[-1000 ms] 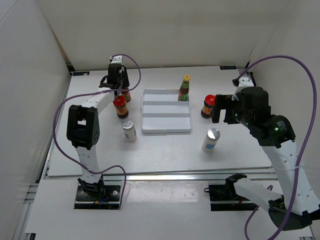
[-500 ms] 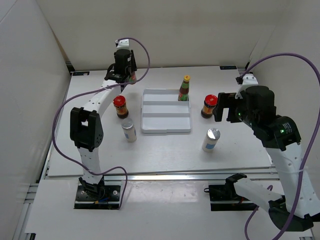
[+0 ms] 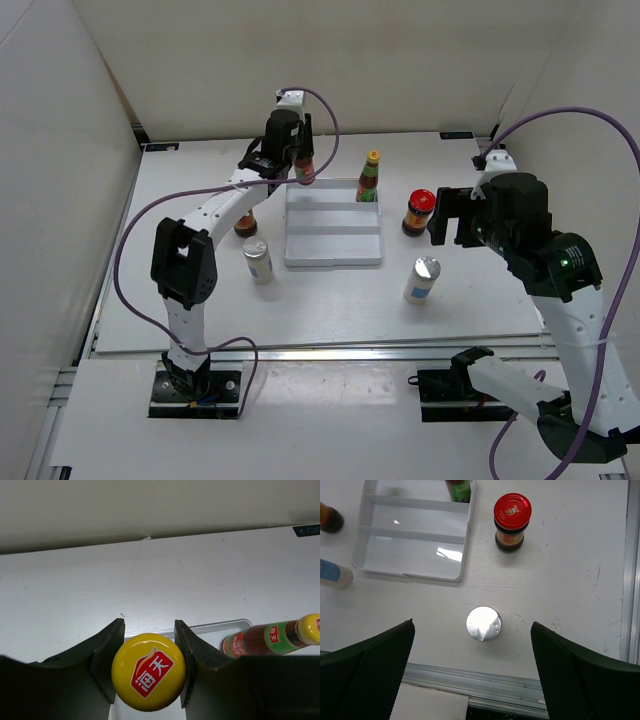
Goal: Organize the condiment bottles
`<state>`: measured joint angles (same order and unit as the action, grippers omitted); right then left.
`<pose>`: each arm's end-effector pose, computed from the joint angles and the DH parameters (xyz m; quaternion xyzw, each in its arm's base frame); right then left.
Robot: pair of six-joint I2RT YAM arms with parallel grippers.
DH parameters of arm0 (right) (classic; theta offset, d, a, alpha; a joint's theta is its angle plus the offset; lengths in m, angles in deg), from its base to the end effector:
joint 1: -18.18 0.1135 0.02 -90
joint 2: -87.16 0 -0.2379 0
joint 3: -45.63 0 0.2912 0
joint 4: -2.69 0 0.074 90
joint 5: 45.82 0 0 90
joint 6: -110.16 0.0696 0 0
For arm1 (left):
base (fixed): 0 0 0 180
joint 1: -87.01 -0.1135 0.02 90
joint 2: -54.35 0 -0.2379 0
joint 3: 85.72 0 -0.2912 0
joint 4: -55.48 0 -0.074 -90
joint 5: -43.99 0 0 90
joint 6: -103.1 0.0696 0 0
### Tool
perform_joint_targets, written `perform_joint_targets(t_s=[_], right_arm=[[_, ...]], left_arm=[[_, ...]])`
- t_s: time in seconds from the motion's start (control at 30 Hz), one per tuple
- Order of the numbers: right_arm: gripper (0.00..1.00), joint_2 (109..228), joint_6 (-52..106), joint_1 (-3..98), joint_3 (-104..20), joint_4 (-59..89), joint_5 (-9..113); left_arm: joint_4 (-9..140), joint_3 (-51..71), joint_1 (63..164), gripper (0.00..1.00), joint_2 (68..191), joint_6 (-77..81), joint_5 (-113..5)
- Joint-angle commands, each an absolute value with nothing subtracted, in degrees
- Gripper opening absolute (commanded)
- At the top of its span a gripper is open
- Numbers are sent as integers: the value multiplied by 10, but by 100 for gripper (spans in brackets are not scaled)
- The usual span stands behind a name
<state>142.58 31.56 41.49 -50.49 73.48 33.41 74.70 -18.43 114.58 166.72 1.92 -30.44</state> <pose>0.2154 0.0786 0.4279 -0.0429 0.8628 0.0707 0.4987 0.4831 -0.2311 0.2896 0.0369 0.8090 -0.0872 0.5801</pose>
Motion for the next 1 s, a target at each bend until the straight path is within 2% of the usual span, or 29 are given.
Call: perform_joint_targets(t_s=[0.0,0.5,0.87,0.97], right_arm=[[100,1416,307,413,-505,736,325],[100,1410,307,413,-505,741,319],[100,1410,307,413,-499,746,319],[100,1410,307,413,-499,746,319]], left_arm=[[697,-189,1149,11,1637,21,-305],[686,-194,1149,11,1733,32,-289],[686,-155,1137,11,1751,18,-283],[686,-155,1137,17,1751,18,-283]])
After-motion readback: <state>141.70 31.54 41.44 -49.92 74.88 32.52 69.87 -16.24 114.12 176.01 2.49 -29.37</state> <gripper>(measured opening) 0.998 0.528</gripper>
